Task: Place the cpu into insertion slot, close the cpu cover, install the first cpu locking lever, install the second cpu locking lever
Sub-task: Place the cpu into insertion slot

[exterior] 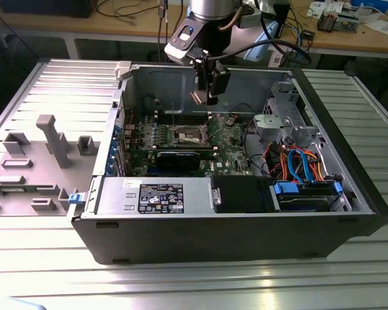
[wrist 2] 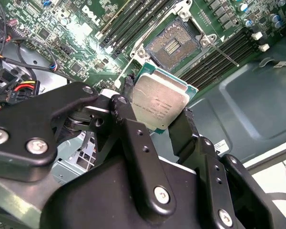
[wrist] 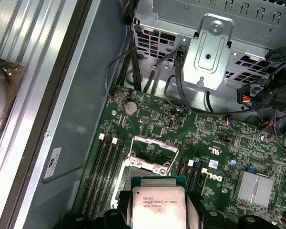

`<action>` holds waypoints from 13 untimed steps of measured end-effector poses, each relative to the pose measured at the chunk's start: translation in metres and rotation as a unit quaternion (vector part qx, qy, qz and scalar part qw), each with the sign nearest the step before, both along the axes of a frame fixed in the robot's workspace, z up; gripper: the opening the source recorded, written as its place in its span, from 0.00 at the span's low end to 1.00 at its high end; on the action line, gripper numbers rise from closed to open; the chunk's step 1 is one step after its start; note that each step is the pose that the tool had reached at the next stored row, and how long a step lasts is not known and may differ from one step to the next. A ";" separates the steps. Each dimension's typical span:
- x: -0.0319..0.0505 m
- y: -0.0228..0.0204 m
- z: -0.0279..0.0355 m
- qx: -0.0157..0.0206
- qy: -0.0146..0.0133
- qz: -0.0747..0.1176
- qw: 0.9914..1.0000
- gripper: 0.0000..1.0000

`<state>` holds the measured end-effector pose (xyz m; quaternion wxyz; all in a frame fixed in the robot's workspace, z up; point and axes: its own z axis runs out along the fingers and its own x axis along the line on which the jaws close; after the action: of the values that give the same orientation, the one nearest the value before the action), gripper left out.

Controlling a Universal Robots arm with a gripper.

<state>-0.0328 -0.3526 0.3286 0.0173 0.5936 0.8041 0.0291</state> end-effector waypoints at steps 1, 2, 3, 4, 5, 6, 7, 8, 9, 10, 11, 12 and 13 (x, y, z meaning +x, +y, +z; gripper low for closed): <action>0.0000 0.0000 0.0000 0.000 0.000 0.000 1.000 0.55; 0.0000 0.0000 0.0000 0.000 0.000 0.000 1.000 0.55; 0.0000 0.0000 0.0000 0.000 0.000 0.000 1.000 0.55; 0.0000 0.0000 0.0000 0.000 0.000 0.000 1.000 0.55; 0.0000 0.0000 0.0000 0.000 0.000 0.000 1.000 0.55; -0.0001 0.0000 -0.0002 0.000 0.000 -0.001 1.000 0.55; -0.0004 0.0000 -0.0003 0.000 0.000 -0.002 1.000 0.55; -0.0005 0.0000 -0.0003 0.000 0.000 -0.004 1.000 0.55; -0.0008 0.0001 -0.0007 0.000 0.000 -0.009 1.000 0.55; -0.0009 0.0001 -0.0015 0.000 0.000 -0.014 1.000 0.55; -0.0011 0.0001 -0.0019 0.000 0.000 -0.020 1.000 0.55; -0.0011 0.0000 -0.0023 0.000 0.000 -0.024 1.000 0.55; -0.0011 0.0000 -0.0025 0.000 0.000 -0.025 1.000 0.55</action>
<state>-0.0339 -0.3526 0.3262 0.0181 0.6136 0.7889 0.0284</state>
